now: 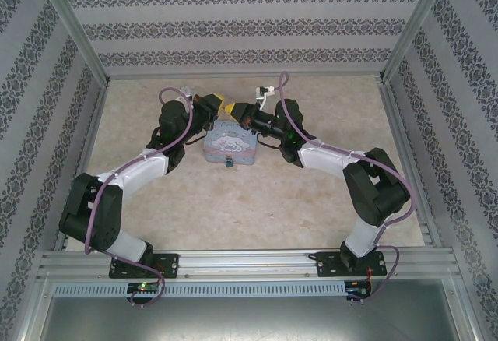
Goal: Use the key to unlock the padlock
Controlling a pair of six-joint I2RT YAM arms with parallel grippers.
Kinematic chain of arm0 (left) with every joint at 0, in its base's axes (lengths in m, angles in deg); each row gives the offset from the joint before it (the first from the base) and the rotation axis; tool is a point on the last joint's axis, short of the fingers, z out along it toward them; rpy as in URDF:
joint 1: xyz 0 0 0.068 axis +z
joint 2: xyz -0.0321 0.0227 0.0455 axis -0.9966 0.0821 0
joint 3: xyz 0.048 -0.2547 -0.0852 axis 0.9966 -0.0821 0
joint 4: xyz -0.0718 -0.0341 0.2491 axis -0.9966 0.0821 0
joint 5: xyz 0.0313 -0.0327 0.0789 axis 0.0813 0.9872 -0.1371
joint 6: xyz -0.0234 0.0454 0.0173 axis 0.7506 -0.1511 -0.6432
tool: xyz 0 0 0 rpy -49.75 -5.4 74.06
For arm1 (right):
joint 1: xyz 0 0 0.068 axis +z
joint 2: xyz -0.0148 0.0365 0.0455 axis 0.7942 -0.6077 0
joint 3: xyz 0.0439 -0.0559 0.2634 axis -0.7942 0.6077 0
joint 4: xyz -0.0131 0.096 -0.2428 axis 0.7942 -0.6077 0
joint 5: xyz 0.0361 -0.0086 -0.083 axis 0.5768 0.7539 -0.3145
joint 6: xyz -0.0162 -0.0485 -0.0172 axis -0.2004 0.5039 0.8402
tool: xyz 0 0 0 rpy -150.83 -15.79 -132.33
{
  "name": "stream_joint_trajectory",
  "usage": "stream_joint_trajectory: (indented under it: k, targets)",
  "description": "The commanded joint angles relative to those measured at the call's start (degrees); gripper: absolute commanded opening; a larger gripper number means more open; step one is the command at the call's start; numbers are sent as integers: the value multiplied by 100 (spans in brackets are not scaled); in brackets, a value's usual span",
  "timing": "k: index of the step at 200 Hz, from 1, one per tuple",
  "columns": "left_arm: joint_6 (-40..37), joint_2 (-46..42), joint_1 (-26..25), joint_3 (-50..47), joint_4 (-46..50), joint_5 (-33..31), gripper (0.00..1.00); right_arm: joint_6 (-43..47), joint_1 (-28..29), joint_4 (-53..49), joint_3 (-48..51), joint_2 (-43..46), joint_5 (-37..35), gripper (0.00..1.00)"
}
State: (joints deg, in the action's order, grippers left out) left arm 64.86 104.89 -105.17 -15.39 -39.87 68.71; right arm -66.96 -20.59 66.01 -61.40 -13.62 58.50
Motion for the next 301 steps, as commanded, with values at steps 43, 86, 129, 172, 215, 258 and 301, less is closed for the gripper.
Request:
stream_joint_trajectory:
  k: [43,86,129,172,215,258,301]
  targets:
    - [-68,-289,-11,-58,-160,-45,0,40,-61,155,-32,21,23,0]
    - [-45,-291,-23,-121,-203,-46,0,22,-35,181,-154,-51,42,0]
    - [-323,-501,28,-95,188,-104,46,49,-94,155,16,9,-27,0]
    - [-805,-1162,206,-225,1091,-146,68,48,-243,29,267,124,-26,0]
    - [-2147,-1800,214,-136,2973,0,82,221,-459,-284,390,77,69,0]
    - [-3573,-1966,16,27,4707,208,85,478,-597,-703,461,-64,184,0]
    - [-4497,-1883,-184,-418,4934,398,81,546,-615,-777,431,-274,209,0]
